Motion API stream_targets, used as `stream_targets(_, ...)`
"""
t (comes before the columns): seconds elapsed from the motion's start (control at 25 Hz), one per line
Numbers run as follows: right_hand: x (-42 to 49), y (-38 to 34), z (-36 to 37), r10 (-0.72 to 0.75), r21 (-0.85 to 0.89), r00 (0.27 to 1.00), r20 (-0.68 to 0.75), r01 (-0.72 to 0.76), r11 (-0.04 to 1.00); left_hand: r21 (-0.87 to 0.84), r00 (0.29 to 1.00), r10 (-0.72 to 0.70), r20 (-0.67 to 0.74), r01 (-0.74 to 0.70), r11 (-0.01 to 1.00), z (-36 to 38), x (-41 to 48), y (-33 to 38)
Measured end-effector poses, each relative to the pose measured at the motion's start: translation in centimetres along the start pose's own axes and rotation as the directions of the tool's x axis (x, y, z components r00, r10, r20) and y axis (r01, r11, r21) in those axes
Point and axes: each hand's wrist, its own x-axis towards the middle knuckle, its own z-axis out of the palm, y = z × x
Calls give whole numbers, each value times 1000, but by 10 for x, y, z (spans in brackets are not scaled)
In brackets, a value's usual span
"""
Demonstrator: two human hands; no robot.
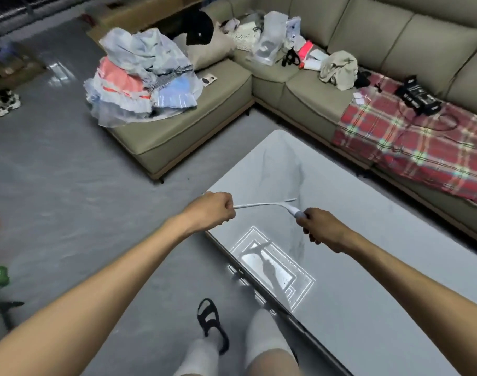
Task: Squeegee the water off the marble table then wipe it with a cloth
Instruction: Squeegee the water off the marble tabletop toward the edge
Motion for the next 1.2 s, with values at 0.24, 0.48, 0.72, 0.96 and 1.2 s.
stream_targets(0.24,109,-22,-23,117,157,978,-170,-90,983,-87,998,62,-27,-64,994,-44,147,-16)
stream_targets(0.48,270,-20,-24,261,282,952,-161,-209,936,-57,988,-95,124,102,993,-25,318,-63)
stream_targets(0.72,410,6,-24,230,156,940,-253,-195,968,196,984,-97,149,67,978,54,488,-112)
stream_targets(0.96,554,15,-63,130,-43,867,-481,-171,984,351,990,3,138,-52,935,134,603,-136)
stream_targets(1.2,659,12,-81,197,-123,854,-482,-289,949,441,972,21,234,-125,889,156,627,-144)
